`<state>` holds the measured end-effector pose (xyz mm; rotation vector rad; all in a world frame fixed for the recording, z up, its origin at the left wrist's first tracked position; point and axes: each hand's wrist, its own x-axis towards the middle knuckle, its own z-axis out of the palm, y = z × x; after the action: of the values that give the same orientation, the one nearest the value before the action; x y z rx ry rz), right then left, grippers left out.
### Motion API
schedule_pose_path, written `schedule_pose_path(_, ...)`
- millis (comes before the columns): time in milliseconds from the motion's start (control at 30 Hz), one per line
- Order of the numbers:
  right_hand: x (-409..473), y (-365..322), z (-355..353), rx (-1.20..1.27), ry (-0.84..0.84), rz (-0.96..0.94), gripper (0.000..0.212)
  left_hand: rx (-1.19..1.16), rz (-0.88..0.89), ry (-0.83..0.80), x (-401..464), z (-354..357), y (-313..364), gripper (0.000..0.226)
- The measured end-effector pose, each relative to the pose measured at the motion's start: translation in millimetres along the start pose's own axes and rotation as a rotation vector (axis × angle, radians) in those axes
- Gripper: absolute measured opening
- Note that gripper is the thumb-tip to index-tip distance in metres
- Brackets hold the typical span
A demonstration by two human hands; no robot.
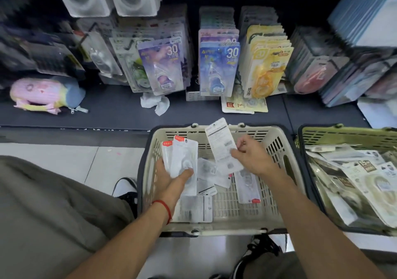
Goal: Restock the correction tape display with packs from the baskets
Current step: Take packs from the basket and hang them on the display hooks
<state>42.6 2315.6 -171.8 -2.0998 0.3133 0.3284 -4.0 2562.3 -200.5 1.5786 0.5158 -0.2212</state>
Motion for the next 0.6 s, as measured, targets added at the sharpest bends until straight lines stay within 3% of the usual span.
schedule_pose_path(67, -13, -29, 13, -0.008, 0.075, -0.093, 0.022, 0.000, 0.091, 0.017, -5, 8, 9, 0.075)
schedule_pose_path(200, -39, -71, 42, -0.148, 0.155, -0.296, 0.041, -0.140, 0.171, 0.011, -12, 15, 30, 0.075)
schedule_pose_path(300, -48, -91, 50, -0.044, 0.145, -0.434, 0.031, -0.279, 0.194, 0.016, -15, 11, 49, 0.070)
schedule_pose_path(500, -28, -128, 24, 0.142, 0.139, -0.510, 0.020, -0.413, 0.245, -0.106, -18, -8, 102, 0.081)
schedule_pose_path(600, -18, -162, 2, 0.263, 0.048, -0.412, 0.051, -0.370, 0.363, -0.180, -12, -18, 143, 0.084)
